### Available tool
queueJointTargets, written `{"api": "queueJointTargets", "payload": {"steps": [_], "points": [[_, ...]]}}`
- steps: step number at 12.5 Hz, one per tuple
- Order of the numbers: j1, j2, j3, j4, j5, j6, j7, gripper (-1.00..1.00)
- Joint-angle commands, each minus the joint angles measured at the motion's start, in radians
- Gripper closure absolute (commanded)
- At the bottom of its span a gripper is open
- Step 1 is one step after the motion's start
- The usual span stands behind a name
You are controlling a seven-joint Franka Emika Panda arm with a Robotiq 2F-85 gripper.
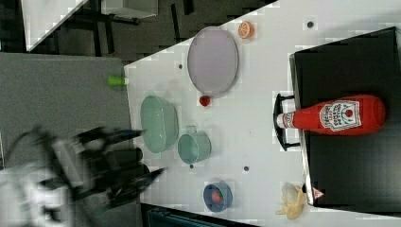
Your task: Pick Ketchup from oven and place it on table.
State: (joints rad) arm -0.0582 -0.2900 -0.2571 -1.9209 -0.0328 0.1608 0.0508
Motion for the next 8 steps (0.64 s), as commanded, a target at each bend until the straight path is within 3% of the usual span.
{"api": "queueJointTargets", "payload": {"steps": [1, 8], "points": [[-0.011, 0.086, -0.089, -0.020, 0.004, 0.065, 0.008, -1.00], [-0.019, 0.331, -0.265, 0.060, 0.007, 0.257, 0.008, -1.00]]}}
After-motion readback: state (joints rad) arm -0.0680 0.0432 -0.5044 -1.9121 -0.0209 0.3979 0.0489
